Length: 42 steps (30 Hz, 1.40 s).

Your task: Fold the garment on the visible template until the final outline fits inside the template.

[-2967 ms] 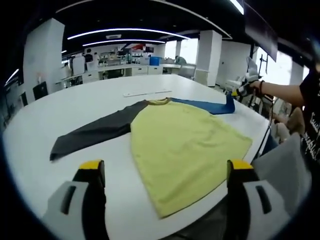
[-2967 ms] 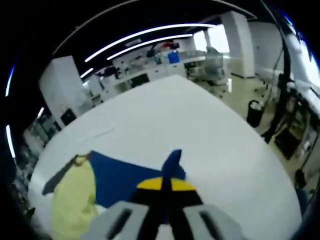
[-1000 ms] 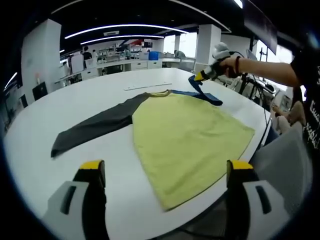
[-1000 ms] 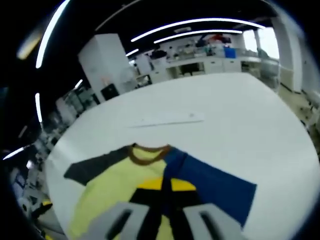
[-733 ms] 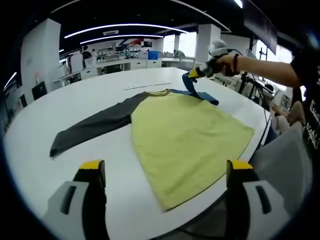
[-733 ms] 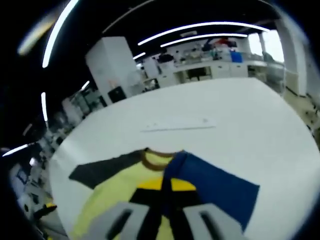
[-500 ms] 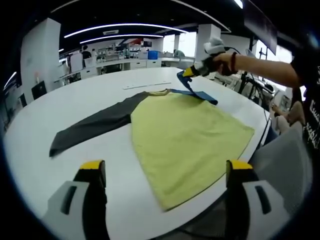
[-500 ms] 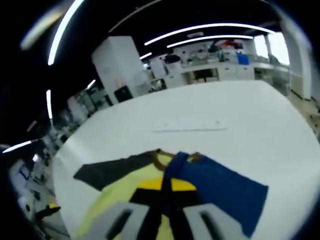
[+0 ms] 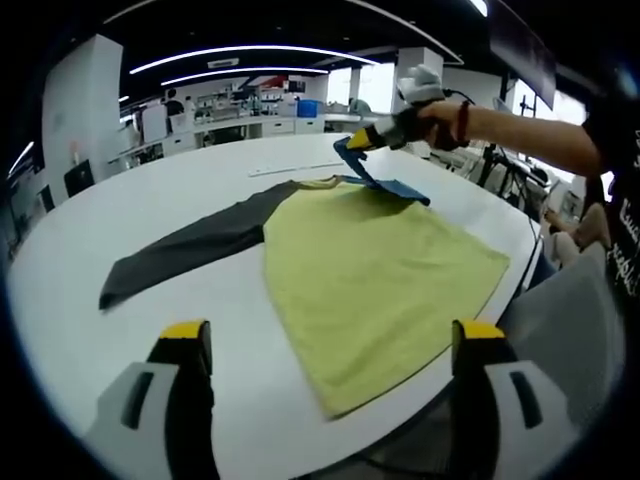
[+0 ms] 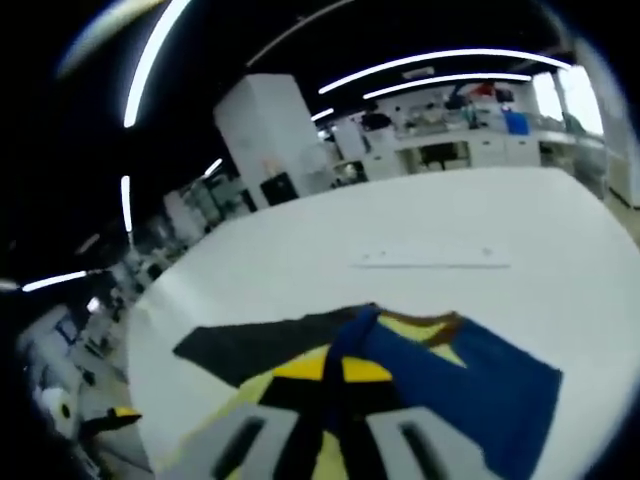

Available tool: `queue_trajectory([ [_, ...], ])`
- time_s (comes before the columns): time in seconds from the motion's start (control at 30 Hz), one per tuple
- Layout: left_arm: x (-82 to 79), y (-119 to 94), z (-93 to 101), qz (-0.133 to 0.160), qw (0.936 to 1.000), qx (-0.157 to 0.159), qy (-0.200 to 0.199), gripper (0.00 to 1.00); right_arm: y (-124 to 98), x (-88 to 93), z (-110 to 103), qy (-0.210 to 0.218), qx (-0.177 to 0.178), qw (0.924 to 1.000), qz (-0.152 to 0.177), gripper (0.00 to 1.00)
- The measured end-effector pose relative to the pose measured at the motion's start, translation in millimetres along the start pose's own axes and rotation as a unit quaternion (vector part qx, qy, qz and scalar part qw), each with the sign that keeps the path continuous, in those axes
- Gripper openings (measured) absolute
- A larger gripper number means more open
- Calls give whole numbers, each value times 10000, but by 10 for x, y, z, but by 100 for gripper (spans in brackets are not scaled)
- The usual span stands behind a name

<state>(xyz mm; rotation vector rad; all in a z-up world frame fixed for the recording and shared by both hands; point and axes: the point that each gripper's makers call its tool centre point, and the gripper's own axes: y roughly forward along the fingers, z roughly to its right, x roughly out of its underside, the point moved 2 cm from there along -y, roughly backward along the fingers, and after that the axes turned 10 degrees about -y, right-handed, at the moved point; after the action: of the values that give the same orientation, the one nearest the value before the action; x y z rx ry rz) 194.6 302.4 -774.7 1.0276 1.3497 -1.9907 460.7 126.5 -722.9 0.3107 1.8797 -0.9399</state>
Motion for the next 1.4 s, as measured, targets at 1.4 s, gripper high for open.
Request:
queue_trajectory([
  [1.4, -30, 0, 211, -54, 9999, -95, -126, 95, 540, 325, -829, -98, -1134, 9935, 70, 0],
])
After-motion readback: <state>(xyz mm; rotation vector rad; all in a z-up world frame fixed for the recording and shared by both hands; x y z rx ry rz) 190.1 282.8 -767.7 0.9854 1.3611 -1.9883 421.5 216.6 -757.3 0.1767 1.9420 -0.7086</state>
